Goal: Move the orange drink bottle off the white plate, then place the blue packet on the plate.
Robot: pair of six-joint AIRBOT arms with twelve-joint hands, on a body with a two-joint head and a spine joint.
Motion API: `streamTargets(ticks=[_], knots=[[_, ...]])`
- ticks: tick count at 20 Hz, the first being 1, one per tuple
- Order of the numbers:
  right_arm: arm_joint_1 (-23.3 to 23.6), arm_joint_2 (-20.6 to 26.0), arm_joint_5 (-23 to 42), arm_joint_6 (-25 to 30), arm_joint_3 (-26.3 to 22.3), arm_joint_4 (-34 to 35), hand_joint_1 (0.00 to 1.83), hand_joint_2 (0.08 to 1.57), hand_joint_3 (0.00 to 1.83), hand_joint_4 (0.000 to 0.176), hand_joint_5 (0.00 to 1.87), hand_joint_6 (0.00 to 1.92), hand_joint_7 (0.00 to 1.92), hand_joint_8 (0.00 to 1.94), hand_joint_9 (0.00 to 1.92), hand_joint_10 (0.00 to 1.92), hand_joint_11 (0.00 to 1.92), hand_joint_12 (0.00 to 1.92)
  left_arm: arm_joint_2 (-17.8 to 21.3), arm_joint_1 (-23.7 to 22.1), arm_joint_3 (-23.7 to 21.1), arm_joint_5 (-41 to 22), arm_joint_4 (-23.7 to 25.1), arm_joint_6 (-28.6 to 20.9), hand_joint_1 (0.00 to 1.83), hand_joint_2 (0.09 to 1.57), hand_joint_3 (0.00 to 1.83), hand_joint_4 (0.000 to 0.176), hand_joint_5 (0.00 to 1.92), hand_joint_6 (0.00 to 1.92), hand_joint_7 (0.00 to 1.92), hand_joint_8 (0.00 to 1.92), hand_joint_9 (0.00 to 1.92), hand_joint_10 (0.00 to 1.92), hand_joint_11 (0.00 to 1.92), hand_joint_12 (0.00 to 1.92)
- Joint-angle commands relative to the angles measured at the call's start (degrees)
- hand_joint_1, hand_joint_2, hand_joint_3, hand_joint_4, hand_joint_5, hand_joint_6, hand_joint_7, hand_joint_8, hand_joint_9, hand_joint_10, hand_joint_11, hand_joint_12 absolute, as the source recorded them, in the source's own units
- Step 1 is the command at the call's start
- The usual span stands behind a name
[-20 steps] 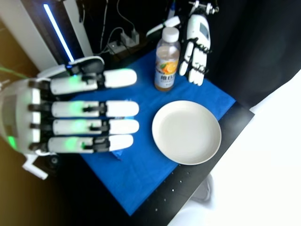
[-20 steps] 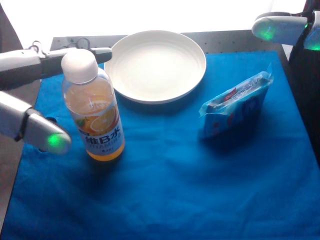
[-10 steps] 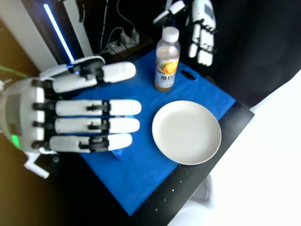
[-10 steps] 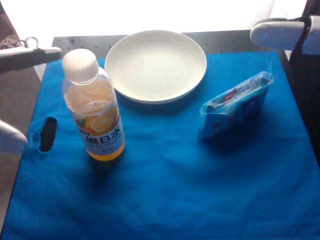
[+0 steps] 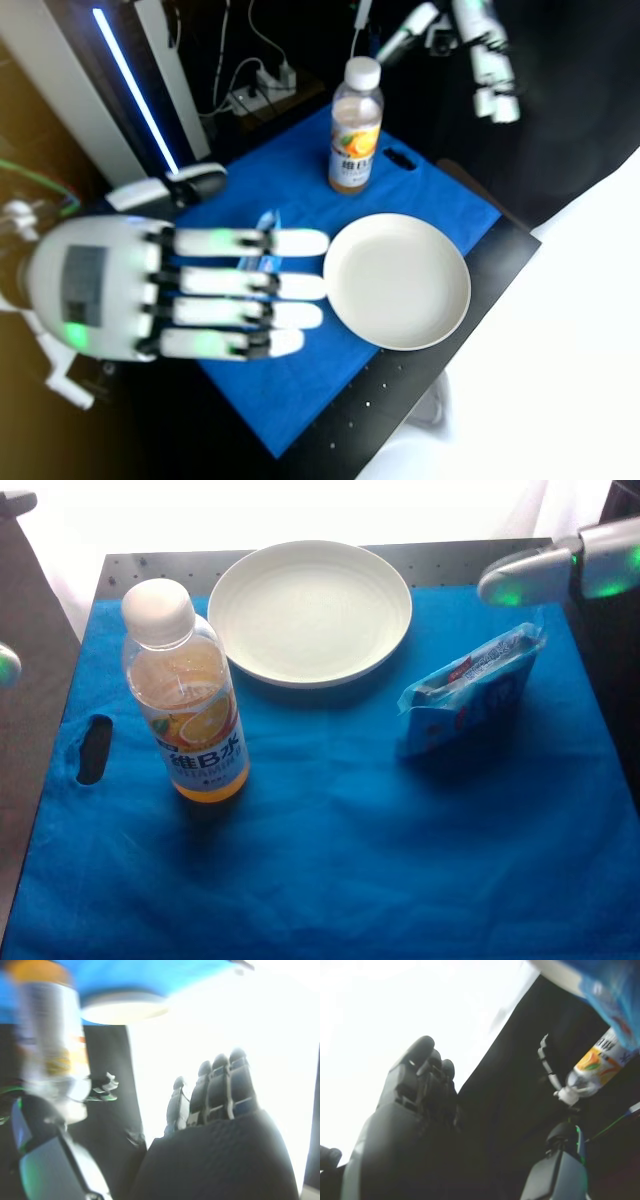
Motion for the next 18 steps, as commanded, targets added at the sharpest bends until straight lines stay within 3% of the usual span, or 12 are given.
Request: streamTargets(ticks=[1, 2, 6, 7, 10, 11, 12, 13, 14, 15, 17, 18], knots=[[1.41, -0.18, 2.62, 1.09, 0.49, -0.62, 0.55, 0.63, 0.0, 0.082, 0.0, 0.0, 0.27, 0.0, 0.22, 0.0, 0.0, 0.97, -0.54, -0.61, 1.0, -5.98, -3.42, -0.03, 0.71, 0.66, 0.02, 0.176, 0.0, 0.0, 0.0, 0.0, 0.0, 0.0, 0.0, 0.0], [2.79, -0.59, 0.92, 3.04, 1.21, -4.07, 0.58, 0.65, 0.0, 0.061, 0.0, 0.0, 0.26, 0.0, 0.21, 0.0, 0.0, 0.94, -1.12, -0.65, 1.89, -6.14, -4.16, -0.04, 0.71, 0.68, 0.02, 0.176, 0.0, 0.0, 0.0, 0.0, 0.0, 0.0, 0.0, 0.0], [9.44, -2.32, -5.3, 15.02, 4.48, -22.2, 0.72, 0.84, 0.02, 0.065, 0.03, 0.0, 0.25, 0.0, 0.18, 0.01, 0.0, 0.51, -2.44, -1.56, 4.22, -7.5, -6.8, -0.53, 0.69, 0.7, 0.02, 0.176, 0.0, 0.0, 0.0, 0.0, 0.0, 0.0, 0.0, 0.0], [11.37, -2.32, -7.42, 16.43, 4.35, -26.98, 0.67, 0.73, 0.0, 0.043, 0.03, 0.0, 0.23, 0.0, 0.15, 0.01, 0.0, 0.61, -2.97, -2.18, 4.76, -9.32, -6.77, -2.21, 0.68, 0.73, 0.03, 0.176, 0.0, 0.0, 0.0, 0.0, 0.0, 0.0, 0.0, 0.0], [13.5, -2.32, -9.86, 23.55, 4.77, -37.9, 0.62, 0.62, 0.0, 0.052, 0.02, 0.0, 0.21, 0.0, 0.17, 0.01, 0.0, 0.87, -3.78, -5.5, 5.45, -10.25, -5.7, -2.98, 0.75, 0.8, 0.02, 0.176, 0.0, 0.0, 0.0, 0.0, 0.0, 0.0, 0.0, 0.0], [13.63, -2.31, -10.46, 26.02, 4.95, -41.32, 0.6, 0.6, 0.0, 0.044, 0.01, 0.0, 0.21, 0.0, 0.2, 0.01, 0.0, 0.96, -4.26, -6.74, 5.91, -9.84, -5.23, -2.97, 0.75, 0.8, 0.02, 0.176, 0.0, 0.0, 0.0, 0.0, 0.0, 0.0, 0.0, 0.0], [13.69, -2.31, -10.92, 28.06, 5.09, -44.29, 0.58, 0.59, 0.0, 0.043, 0.01, 0.0, 0.22, 0.0, 0.2, 0.01, 0.0, 0.91, -4.69, -7.71, 6.35, -9.29, -4.78, -2.97, 0.74, 0.79, 0.01, 0.176, 0.0, 0.0, 0.0, 0.0, 0.0, 0.0, 0.0, 0.0], [13.73, -2.31, -11.55, 29.76, 5.12, -46.81, 0.59, 0.6, 0.0, 0.054, 0.02, 0.0, 0.23, 0.0, 0.18, 0.0, 0.0, 0.82, -5.08, -8.58, 6.79, -8.73, -4.25, -2.98, 0.73, 0.77, 0.0, 0.176, 0.0, 0.0, 0.0, 0.0, 0.0, 0.0, 0.0, 0.0], [14.09, -2.31, -12.32, 33.31, 5.25, -52.1, 0.6, 0.6, 0.0, 0.05, 0.06, 0.0, 0.27, 0.01, 0.21, 0.01, 0.0, 0.96, -5.55, -9.77, 7.26, -8.43, -4.02, -2.99, 0.73, 0.76, 0.0, 0.176, 0.0, 0.0, 0.0, 0.0, 0.0, 0.0, 0.0, 0.0], [14.52, -2.32, -12.92, 36.02, 5.26, -56.56, 0.6, 0.58, 0.0, 0.078, 0.07, 0.0, 0.25, 0.0, 0.2, 0.01, 0.0, 0.95, -5.75, -10.58, 7.5, -8.44, -3.92, -3.02, 0.73, 0.77, 0.0, 0.176, 0.0, 0.0, 0.0, 0.0, 0.0, 0.0, 0.0, 0.0], [14.76, -2.38, -13.33, 40.49, 5.24, -62.65, 0.65, 0.61, 0.0, 0.018, 0.05, 0.0, 0.19, 0.02, 0.19, 0.02, 0.0, 0.9, -5.85, -11.68, 7.64, -8.81, -3.85, -3.02, 0.73, 0.76, 0.0, 0.176, 0.0, 0.0, 0.0, 0.0, 0.0, 0.0, 0.0, 0.0], [14.75, -2.46, -13.51, 42.1, 5.18, -65.22, 0.63, 0.63, 0.0, 0.015, 0.06, 0.0, 0.25, 0.02, 0.23, 0.02, 0.0, 0.83, -5.85, -11.85, 7.64, -9.08, -3.84, -3.04, 0.72, 0.76, 0.0, 0.176, 0.0, 0.0, 0.0, 0.0, 0.0, 0.0, 0.0, 0.0]])
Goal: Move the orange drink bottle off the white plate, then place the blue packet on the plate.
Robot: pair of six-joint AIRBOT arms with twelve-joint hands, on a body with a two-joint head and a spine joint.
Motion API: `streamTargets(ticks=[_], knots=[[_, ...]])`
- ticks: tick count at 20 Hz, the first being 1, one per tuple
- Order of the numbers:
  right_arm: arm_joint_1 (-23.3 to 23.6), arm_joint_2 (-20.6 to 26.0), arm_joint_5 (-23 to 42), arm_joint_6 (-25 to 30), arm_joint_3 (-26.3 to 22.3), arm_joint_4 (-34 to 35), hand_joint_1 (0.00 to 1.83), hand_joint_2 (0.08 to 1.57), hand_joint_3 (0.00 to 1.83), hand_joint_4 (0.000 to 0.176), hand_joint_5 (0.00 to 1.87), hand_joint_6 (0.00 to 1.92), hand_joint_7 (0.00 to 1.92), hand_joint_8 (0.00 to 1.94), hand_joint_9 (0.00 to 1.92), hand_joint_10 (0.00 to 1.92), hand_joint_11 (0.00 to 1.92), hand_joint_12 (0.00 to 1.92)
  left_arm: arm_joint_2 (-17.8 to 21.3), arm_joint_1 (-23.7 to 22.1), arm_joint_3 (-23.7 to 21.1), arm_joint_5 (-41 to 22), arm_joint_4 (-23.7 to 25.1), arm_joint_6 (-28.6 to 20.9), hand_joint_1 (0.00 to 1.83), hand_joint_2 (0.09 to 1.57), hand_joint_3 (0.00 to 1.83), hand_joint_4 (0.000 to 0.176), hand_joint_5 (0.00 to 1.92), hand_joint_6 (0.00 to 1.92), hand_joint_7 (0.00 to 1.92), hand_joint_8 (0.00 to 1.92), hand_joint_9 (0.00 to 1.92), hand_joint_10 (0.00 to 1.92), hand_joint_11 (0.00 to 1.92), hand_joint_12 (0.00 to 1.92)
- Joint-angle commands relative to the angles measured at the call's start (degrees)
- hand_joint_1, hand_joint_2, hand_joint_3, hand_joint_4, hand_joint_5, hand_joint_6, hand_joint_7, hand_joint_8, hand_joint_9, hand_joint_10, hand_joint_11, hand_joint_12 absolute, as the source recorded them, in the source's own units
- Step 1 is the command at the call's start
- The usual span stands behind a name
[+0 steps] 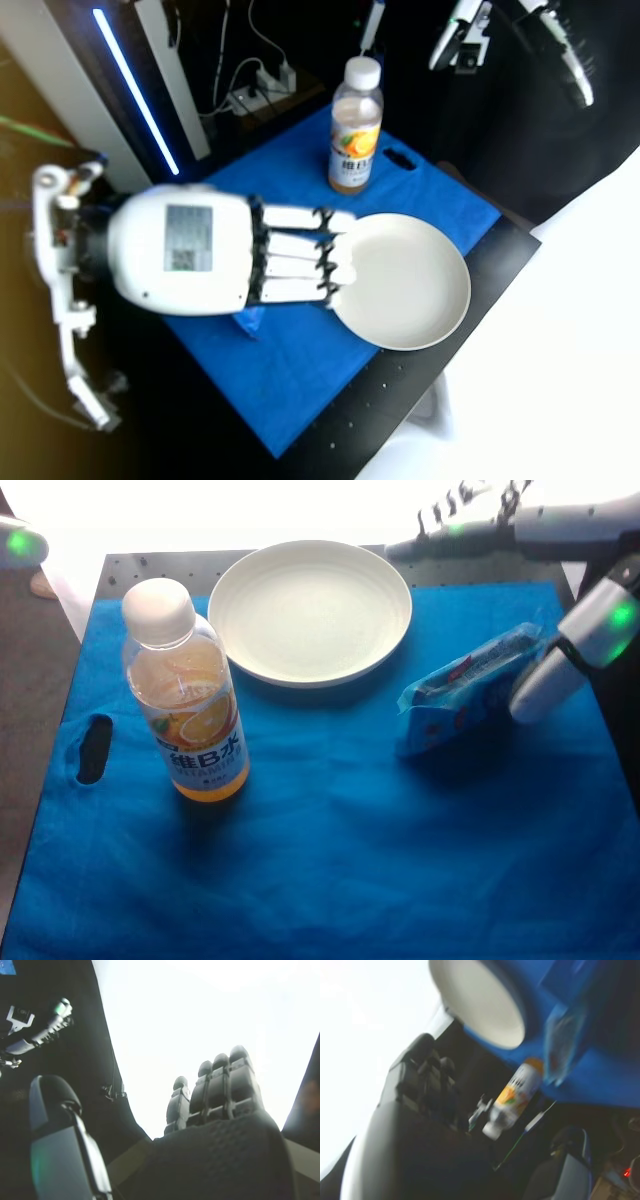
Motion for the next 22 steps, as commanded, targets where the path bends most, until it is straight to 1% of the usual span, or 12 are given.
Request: streamTargets(ticks=[1, 2, 3, 4, 5, 7, 9, 13, 15, 17, 19, 22], knots=[[1.09, -0.15, 1.24, 1.32, -0.13, 1.76, 0.65, 0.64, 0.0, 0.034, 0.06, 0.0, 0.23, 0.0, 0.19, 0.01, 0.0, 0.7, 0.14, -0.67, 0.34, -6.27, -2.71, -0.39, 0.72, 0.76, 0.0, 0.176, 0.0, 0.0, 0.0, 0.0, 0.0, 0.0, 0.0, 0.0], [1.08, -0.15, 1.05, 2.24, -0.17, 0.13, 0.65, 0.66, 0.0, 0.018, 0.07, 0.0, 0.23, 0.0, 0.19, 0.01, 0.0, 0.7, 0.12, -0.67, 0.33, -6.49, -2.82, -0.46, 0.73, 0.77, 0.0, 0.176, 0.0, 0.0, 0.0, 0.0, 0.0, 0.0, 0.0, 0.0], [1.07, -0.14, 0.79, 3.09, -0.25, -1.32, 0.67, 0.67, 0.0, 0.039, 0.06, 0.0, 0.2, 0.01, 0.14, 0.01, 0.0, 0.54, 0.06, -0.68, 0.29, -6.71, -2.87, -0.48, 0.71, 0.78, 0.01, 0.176, 0.0, 0.0, 0.0, 0.0, 0.0, 0.0, 0.0, 0.0], [1.05, -0.17, 0.59, 3.4, -0.29, -1.78, 0.69, 0.68, 0.01, 0.023, 0.07, 0.0, 0.22, 0.02, 0.15, 0.02, 0.0, 0.5, -0.01, -0.69, 0.22, -6.73, -2.88, -0.5, 0.71, 0.79, 0.01, 0.176, 0.0, 0.0, 0.0, 0.0, 0.0, 0.0, 0.0, 0.0], [1.02, -0.39, 0.23, 3.54, -0.37, -2.34, 0.74, 0.69, 0.0, 0.029, 0.07, 0.0, 0.2, 0.01, 0.15, 0.01, 0.0, 0.43, -0.03, -0.78, 0.16, -6.23, -2.35, -0.79, 0.73, 0.81, 0.02, 0.176, 0.0, 0.0, 0.0, 0.0, 0.0, 0.0, 0.0, 0.0], [1.01, -0.5, -1.07, 4.23, -0.47, -4.58, 0.75, 0.68, 0.0, 0.012, 0.12, 0.01, 0.25, 0.01, 0.2, 0.02, 0.0, 0.47, -0.18, -1.12, 0.19, -6.07, -1.67, -1.21, 0.72, 0.79, 0.01, 0.176, 0.0, 0.0, 0.0, 0.0, 0.0, 0.0, 0.0, 0.0], [0.76, -1.11, -2.23, 4.87, -0.61, -6.71, 0.76, 0.71, 0.0, 0.016, 0.19, 0.0, 0.3, 0.0, 0.26, 0.01, 0.0, 0.64, -0.56, -2.3, 0.22, -6.03, -0.68, -1.25, 0.7, 0.77, 0.0, 0.176, 0.0, 0.0, 0.0, 0.0, 0.0, 0.0, 0.0, 0.0], [-0.69, -2.99, -4.81, 5.0, -0.06, -8.39, 0.81, 0.76, 0.0, 0.039, 0.24, 0.01, 0.34, 0.01, 0.25, 0.0, 0.0, 0.56, -1.25, -4.63, 0.4, -4.76, 2.67, -2.42, 0.7, 0.76, 0.0, 0.176, 0.0, 0.0, 0.0, 0.0, 0.0, 0.0, 0.0, 0.0], [-1.28, -3.76, -5.67, 5.0, 0.54, -8.5, 0.74, 0.72, 0.0, 0.057, 0.25, 0.0, 0.34, 0.0, 0.24, 0.0, 0.0, 0.66, -1.71, -6.55, 0.42, -3.97, 5.03, -3.17, 0.71, 0.76, 0.0, 0.176, 0.0, 0.0, 0.0, 0.0, 0.0, 0.0, 0.0, 0.0], [-1.87, -3.91, -6.84, 5.0, 0.69, -8.68, 0.74, 0.71, 0.0, 0.053, 0.29, 0.01, 0.37, 0.01, 0.28, 0.01, 0.0, 0.75, -2.25, -8.54, 0.4, -3.13, 7.41, -3.47, 0.71, 0.75, 0.0, 0.176, 0.0, 0.0, 0.0, 0.0, 0.0, 0.0, 0.0, 0.0], [-2.75, -4.56, -7.55, 5.0, 1.27, -8.68, 0.83, 0.77, 0.01, 0.064, 0.34, 0.01, 0.45, 0.01, 0.34, 0.02, 0.0, 0.87, -2.38, -9.83, 0.26, -2.85, 9.21, -4.17, 0.7, 0.74, 0.0, 0.176, 0.0, 0.0, 0.0, 0.0, 0.0, 0.0, 0.0, 0.0], [-4.07, -5.31, -8.54, 5.0, 2.09, -8.65, 1.01, 0.88, 0.0, 0.0, 0.6, 0.04, 0.69, 0.03, 0.63, 0.08, 0.04, 1.16, -2.51, -10.57, 0.15, -2.54, 10.77, -4.82, 0.7, 0.74, 0.0, 0.176, 0.0, 0.0, 0.0, 0.0, 0.0, 0.0, 0.0, 0.0]])
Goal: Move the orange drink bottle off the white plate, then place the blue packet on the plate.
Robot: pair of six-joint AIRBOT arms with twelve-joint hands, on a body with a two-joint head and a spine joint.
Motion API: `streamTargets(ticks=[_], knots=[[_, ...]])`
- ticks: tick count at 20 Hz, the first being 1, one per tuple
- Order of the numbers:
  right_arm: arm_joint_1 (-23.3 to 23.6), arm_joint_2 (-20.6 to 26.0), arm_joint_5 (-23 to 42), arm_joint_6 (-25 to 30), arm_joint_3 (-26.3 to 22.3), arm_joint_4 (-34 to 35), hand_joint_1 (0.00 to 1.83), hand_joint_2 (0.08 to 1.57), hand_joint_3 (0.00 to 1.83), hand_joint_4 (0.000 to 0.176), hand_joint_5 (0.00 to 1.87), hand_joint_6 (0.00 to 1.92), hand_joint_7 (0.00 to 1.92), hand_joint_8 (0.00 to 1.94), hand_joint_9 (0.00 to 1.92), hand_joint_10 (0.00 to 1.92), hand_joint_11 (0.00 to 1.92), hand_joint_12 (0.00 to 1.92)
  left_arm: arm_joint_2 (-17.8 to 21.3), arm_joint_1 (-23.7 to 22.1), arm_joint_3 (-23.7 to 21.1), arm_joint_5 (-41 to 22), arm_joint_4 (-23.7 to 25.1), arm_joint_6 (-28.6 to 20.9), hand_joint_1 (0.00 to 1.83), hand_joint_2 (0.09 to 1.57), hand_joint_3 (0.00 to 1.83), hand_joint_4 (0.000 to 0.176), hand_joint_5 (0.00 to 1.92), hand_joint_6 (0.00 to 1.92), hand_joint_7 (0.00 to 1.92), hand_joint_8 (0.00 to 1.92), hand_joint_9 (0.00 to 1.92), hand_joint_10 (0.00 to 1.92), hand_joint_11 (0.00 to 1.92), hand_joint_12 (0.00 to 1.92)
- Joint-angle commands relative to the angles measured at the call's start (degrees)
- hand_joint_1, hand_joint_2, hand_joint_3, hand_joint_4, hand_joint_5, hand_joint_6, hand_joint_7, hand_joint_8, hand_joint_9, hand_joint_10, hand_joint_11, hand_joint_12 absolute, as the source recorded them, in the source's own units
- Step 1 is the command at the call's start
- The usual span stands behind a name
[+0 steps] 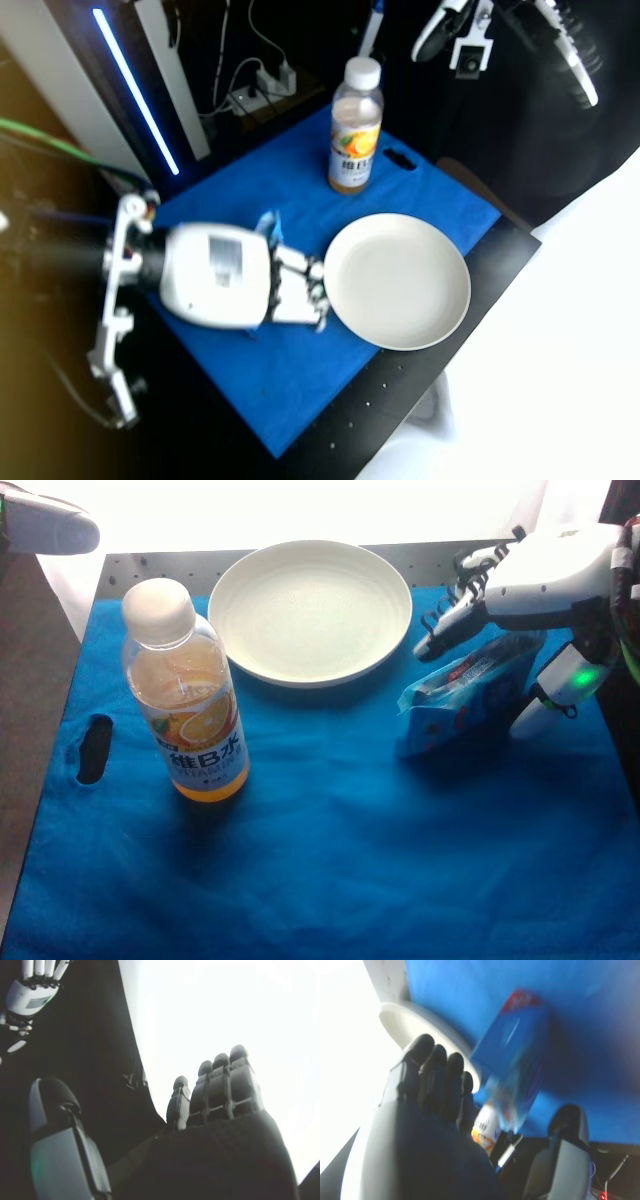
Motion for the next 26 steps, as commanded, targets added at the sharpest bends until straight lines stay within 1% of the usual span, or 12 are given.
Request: streamTargets(ticks=[1, 3, 4, 6, 9, 11, 13, 18, 19, 20, 23, 26], knots=[[0.43, -0.23, -0.25, 0.02, 0.28, 2.37, 1.06, 0.89, 0.0, 0.0, 0.69, 0.03, 0.79, 0.04, 0.74, 0.11, 0.17, 1.29, -0.19, -1.01, 0.09, -5.08, -2.68, -0.46, 0.7, 0.74, 0.0, 0.176, 0.0, 0.0, 0.0, 0.0, 0.0, 0.0, 0.0, 0.0], [0.14, -0.39, -0.57, 0.02, 0.43, 2.37, 1.15, 0.95, 0.0, 0.0, 0.93, 0.01, 1.06, 0.04, 1.0, 0.38, 0.63, 1.49, -0.19, -1.02, -0.01, -5.31, -2.53, -0.47, 0.7, 0.71, 0.0, 0.176, 0.0, 0.0, 0.0, 0.0, 0.0, 0.0, 0.0, 0.0], [0.08, -0.48, -0.68, 0.02, 0.49, 2.36, 1.26, 1.02, 0.0, 0.0, 1.1, 0.4, 1.19, 0.61, 1.06, 0.64, 0.73, 1.54, -0.19, -1.02, -0.03, -5.42, -2.47, -0.48, 0.7, 0.71, 0.0, 0.176, 0.0, 0.0, 0.0, 0.0, 0.0, 0.0, 0.0, 0.0], [-0.1, -0.77, -0.84, 0.02, 0.7, 2.34, 1.28, 1.05, 0.0, 0.0, 1.16, 0.46, 1.11, 1.01, 0.99, 1.09, 0.71, 1.7, -0.2, -1.02, -0.05, -5.46, -2.34, -0.51, 0.69, 0.72, 0.0, 0.176, 0.0, 0.0, 0.0, 0.0, 0.0, 0.0, 0.0, 0.0], [-0.19, -1.13, -1.05, 0.02, 1.03, 2.44, 1.26, 1.07, 0.0, 0.0, 1.09, 0.66, 1.1, 0.97, 0.95, 1.14, 0.69, 1.74, -0.2, -1.03, -0.06, -5.43, -2.24, -0.52, 0.69, 0.73, 0.0, 0.176, 0.0, 0.0, 0.0, 0.0, 0.0, 0.0, 0.0, 0.0], [-0.19, -1.07, -1.0, 0.01, 1.01, 2.61, 1.25, 1.07, 0.0, 0.0, 1.07, 0.71, 1.08, 0.97, 0.94, 0.96, 0.45, 1.68, -0.27, -1.03, -0.05, -5.38, -2.06, -0.51, 0.71, 0.72, 0.0, 0.176, 0.0, 0.0, 0.0, 0.0, 0.0, 0.0, 0.0, 0.0], [0.21, -1.02, -0.83, 0.0, 0.4, 2.86, 1.24, 1.13, 0.0, 0.0, 0.96, 0.84, 0.96, 1.23, 0.86, 1.04, 0.52, 1.61, -0.37, -1.05, 0.01, -5.08, -1.87, -0.51, 0.73, 0.72, 0.0, 0.176, 0.0, 0.0, 0.0, 0.0, 0.0, 0.0, 0.0, 0.0], [5.48, 0.0, 1.14, -0.05, 0.18, 4.32, 1.23, 1.11, 0.0, 0.004, 1.01, 0.87, 1.01, 1.02, 0.97, 0.77, 0.65, 1.39, -0.63, -1.11, 0.26, -4.88, -1.81, -0.51, 0.72, 0.72, 0.0, 0.176, 0.0, 0.0, 0.0, 0.0, 0.0, 0.0, 0.0, 0.0], [6.83, 0.25, 1.39, -0.09, 0.11, 4.32, 1.35, 1.1, 0.0, 0.0, 0.95, 0.88, 1.05, 0.83, 0.96, 1.15, 0.71, 1.28, -0.74, -1.12, 0.36, -4.87, -1.81, -0.51, 0.72, 0.72, 0.0, 0.176, 0.0, 0.0, 0.0, 0.0, 0.0, 0.0, 0.0, 0.0], [8.15, 0.54, 1.57, -0.39, 0.03, 4.32, 1.37, 1.12, 0.0, 0.0, 0.89, 0.89, 1.02, 0.91, 0.94, 1.26, 0.77, 1.23, -0.84, -1.14, 0.39, -4.81, -1.8, -0.5, 0.7, 0.71, 0.0, 0.176, 0.0, 0.0, 0.0, 0.0, 0.0, 0.0, 0.0, 0.0], [10.72, 1.06, 1.67, -0.74, -0.02, 4.33, 1.39, 1.09, 0.0, 0.0, 0.96, 0.75, 1.09, 0.81, 1.01, 1.24, 0.76, 1.27, -1.0, -1.15, 0.48, -4.49, -1.79, -0.48, 0.69, 0.7, 0.0, 0.176, 0.0, 0.0, 0.0, 0.0, 0.0, 0.0, 0.0, 0.0], [12.68, 1.6, 1.84, -2.56, 0.0, 7.37, 1.38, 1.12, 0.0, 0.0, 0.87, 0.89, 1.03, 0.92, 0.96, 1.23, 0.85, 1.1, -1.11, -1.15, 0.61, -4.27, -1.8, -0.48, 0.72, 0.68, 0.0, 0.176, 0.0, 0.0, 0.0, 0.0, 0.0, 0.0, 0.0, 0.0]])
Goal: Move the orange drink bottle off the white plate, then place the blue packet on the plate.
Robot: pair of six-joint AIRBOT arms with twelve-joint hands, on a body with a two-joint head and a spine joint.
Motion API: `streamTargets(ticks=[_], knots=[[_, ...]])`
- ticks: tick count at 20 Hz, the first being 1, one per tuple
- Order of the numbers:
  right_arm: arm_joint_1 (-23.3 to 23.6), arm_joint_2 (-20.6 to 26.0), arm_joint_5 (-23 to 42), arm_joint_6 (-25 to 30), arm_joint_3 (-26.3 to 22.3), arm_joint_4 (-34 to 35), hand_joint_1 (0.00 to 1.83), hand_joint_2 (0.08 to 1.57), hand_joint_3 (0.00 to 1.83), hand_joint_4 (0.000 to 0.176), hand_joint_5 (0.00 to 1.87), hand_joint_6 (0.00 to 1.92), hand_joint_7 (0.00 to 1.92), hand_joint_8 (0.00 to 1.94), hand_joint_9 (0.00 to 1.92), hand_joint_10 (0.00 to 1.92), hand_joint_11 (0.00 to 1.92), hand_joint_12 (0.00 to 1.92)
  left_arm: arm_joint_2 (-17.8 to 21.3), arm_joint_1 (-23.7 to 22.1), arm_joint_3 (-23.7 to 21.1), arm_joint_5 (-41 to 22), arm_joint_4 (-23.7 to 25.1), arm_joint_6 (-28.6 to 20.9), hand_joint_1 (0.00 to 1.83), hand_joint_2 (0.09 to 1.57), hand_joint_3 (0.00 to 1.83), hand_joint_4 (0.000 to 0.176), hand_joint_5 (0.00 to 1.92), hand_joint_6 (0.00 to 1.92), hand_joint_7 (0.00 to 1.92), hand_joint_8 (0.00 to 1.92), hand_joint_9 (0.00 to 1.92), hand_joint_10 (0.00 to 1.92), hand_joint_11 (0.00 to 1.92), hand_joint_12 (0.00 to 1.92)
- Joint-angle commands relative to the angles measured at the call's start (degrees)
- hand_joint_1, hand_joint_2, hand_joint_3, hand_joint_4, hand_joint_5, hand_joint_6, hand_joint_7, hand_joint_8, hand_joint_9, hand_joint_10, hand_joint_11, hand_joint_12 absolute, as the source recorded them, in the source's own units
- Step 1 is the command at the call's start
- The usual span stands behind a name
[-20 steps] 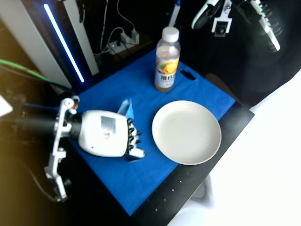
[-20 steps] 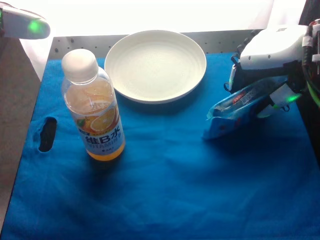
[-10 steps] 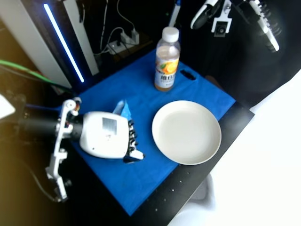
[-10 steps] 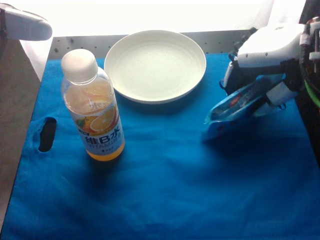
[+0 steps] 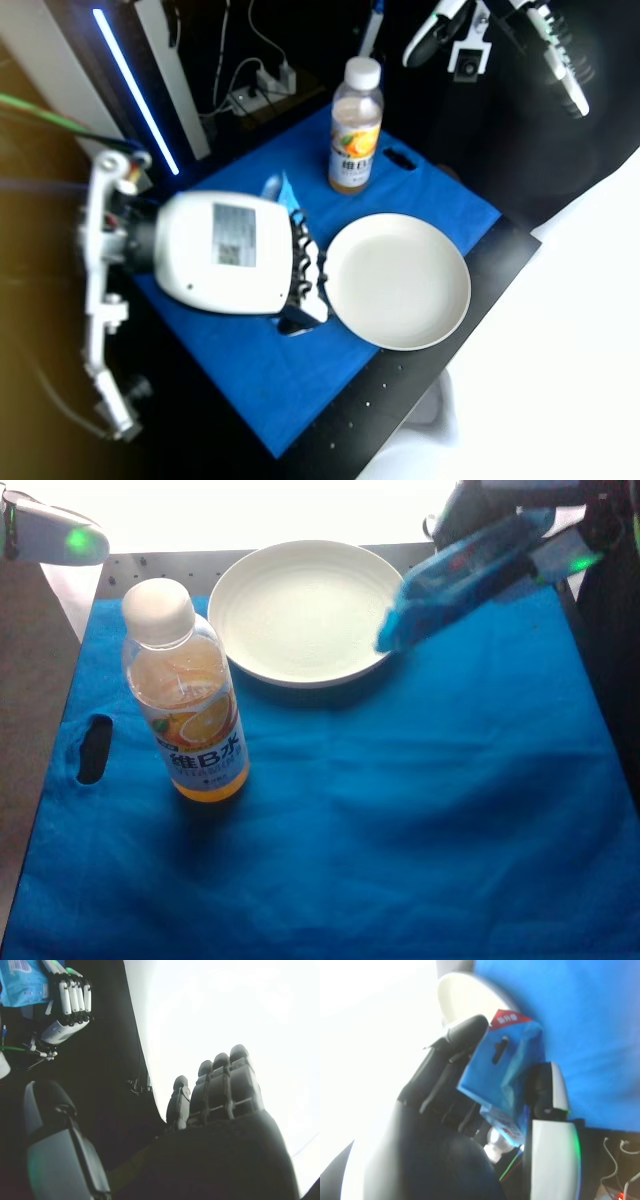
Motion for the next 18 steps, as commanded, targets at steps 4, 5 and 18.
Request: streamTargets(ticks=[4, 5, 18], knots=[[2.9, -0.57, 0.52, -4.41, 1.35, 8.88, 1.3, 1.1, 0.0, 0.0, 0.89, 0.94, 1.14, 0.85, 1.04, 0.85, 0.76, 1.17, -0.31, -0.83, 0.32, -5.12, -2.76, -0.42, 0.7, 0.69, 0.0, 0.176, 0.0, 0.0, 0.0, 0.0, 0.0, 0.0, 0.0, 0.0], [3.53, -0.83, 0.51, -4.41, 1.76, 9.0, 1.28, 1.09, 0.0, 0.0, 0.93, 0.89, 1.16, 0.85, 1.12, 0.64, 0.78, 1.18, -0.38, -0.84, 0.32, -5.13, -2.76, -0.42, 0.69, 0.7, 0.0, 0.176, 0.0, 0.0, 0.0, 0.0, 0.0, 0.0, 0.0, 0.0], [3.49, -15.15, -0.34, -4.42, 14.76, 13.58, 1.25, 1.09, 0.0, 0.0, 1.02, 0.77, 1.09, 0.95, 1.09, 0.55, 0.65, 1.33, -3.25, -0.88, 2.27, -6.99, -2.81, -0.43, 0.73, 0.74, 0.01, 0.176, 0.0, 0.0, 0.0, 0.0, 0.0, 0.0, 0.0, 0.0]])
